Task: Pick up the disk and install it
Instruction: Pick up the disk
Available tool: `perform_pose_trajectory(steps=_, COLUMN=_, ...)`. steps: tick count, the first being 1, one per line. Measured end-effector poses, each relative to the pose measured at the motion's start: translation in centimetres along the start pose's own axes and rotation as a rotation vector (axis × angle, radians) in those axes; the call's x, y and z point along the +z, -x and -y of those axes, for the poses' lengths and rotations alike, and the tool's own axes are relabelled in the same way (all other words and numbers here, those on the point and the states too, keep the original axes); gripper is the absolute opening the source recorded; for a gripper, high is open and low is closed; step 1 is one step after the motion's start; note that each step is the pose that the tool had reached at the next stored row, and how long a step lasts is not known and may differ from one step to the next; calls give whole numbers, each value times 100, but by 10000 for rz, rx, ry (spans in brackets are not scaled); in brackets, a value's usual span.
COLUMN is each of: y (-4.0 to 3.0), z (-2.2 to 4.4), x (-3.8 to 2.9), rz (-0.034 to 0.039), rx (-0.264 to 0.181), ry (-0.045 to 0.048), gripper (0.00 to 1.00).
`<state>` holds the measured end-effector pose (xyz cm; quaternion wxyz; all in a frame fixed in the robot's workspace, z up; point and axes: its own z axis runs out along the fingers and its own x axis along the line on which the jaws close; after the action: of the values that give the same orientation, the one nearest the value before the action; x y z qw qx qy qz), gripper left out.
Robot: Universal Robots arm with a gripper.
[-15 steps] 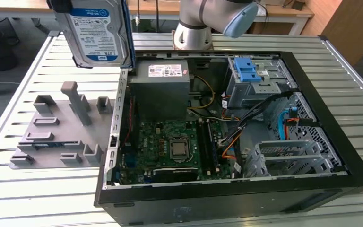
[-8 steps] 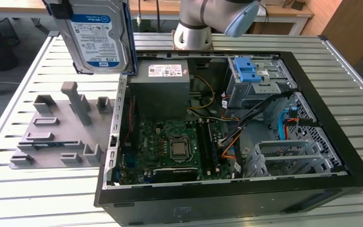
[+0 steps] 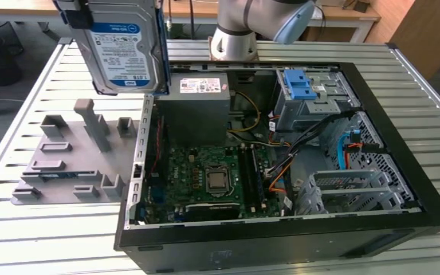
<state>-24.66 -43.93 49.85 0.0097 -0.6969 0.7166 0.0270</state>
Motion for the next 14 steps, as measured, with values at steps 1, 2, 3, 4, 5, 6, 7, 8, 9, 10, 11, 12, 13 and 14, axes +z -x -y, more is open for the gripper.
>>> perform_pose_trajectory(steps=1, y=-2, z=35, x=1, rz=0, rx=0, ry=0, gripper=36)
perform_pose_trajectory(steps=2, y=-4, z=72, x=2, rz=1, rx=0, ry=-1, gripper=36)
perform_pose_trajectory(steps=3, y=-4, z=107, x=3, rz=2, rx=0, ry=-2, gripper=36)
perform_pose_trajectory(steps=4, y=-4, z=137, x=4, rz=1, rx=0, ry=-1, gripper=36)
perform_pose_trajectory(steps=5, y=-3, z=152, x=5, rz=0, rx=-1, ry=0, gripper=36)
perform_pose_trajectory(steps=6, y=-4, z=155, x=7, rz=1, rx=-1, ry=-2, gripper=36)
perform_pose_trajectory(steps=7, y=-4, z=155, x=7, rz=0, rx=-1, ry=-5, gripper=36)
perform_pose_trajectory(steps=8, y=-4, z=155, x=7, rz=0, rx=0, ry=-4, gripper=36)
perform_pose_trajectory(steps=9, y=-4, z=155, x=8, rz=1, rx=0, ry=-5, gripper=36)
perform_pose_trajectory(steps=10, y=-3, z=155, x=8, rz=0, rx=0, ry=-4, gripper=36)
perform_pose_trajectory(steps=11, y=-4, z=155, x=8, rz=1, rx=0, ry=-5, gripper=36)
perform_pose_trajectory(steps=12, y=-3, z=158, x=8, rz=1, rx=0, ry=-5, gripper=36)
perform_pose_trajectory(steps=13, y=-3, z=160, x=8, rz=1, rx=0, ry=-5, gripper=36)
perform_pose_trajectory(steps=14, y=-3, z=163, x=8, rz=1, rx=0, ry=-4, gripper=36)
